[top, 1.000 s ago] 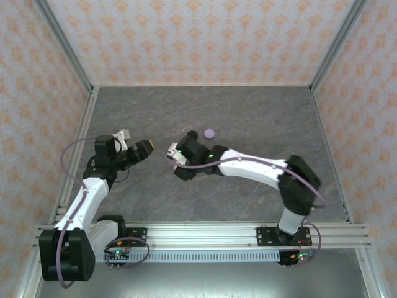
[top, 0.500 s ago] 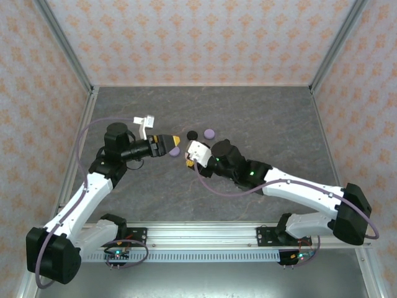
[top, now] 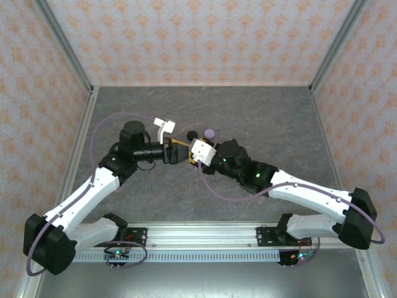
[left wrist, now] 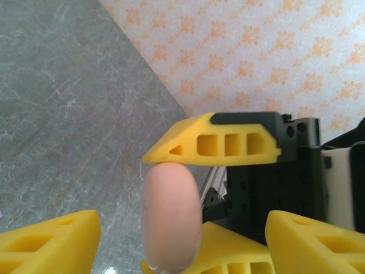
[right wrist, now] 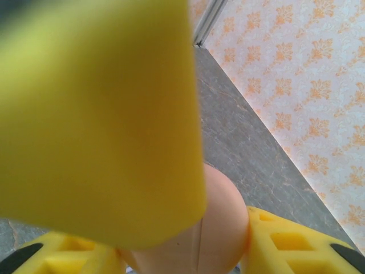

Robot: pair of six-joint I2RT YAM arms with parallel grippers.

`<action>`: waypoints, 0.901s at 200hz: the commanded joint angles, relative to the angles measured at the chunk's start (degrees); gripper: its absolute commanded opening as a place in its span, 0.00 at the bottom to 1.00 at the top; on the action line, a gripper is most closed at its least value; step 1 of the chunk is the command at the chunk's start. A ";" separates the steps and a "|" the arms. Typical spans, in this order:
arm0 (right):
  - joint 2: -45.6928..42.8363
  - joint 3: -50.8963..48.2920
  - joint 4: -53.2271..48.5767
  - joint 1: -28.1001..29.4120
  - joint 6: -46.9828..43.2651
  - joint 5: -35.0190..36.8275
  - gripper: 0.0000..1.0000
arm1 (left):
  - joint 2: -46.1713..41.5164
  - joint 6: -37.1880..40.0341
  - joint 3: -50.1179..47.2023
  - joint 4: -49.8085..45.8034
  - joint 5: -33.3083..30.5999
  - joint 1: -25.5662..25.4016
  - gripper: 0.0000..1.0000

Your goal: Insert the wireless bluetooth earbuds into the charging case

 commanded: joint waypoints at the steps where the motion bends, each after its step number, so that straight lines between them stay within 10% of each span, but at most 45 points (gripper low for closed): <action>1: -1.40 -0.67 1.93 -0.02 -0.81 0.85 0.45 | 1.31 2.78 1.83 -2.09 1.24 -0.75 0.70; 142: 0.37 2.47 -3.78 -0.81 0.74 0.57 0.47 | 4.29 11.12 3.96 -10.64 2.98 -1.35 0.21; 180: -0.30 4.33 -9.21 -2.27 3.41 -2.12 0.71 | 3.43 12.10 3.78 -9.76 0.37 -1.37 0.13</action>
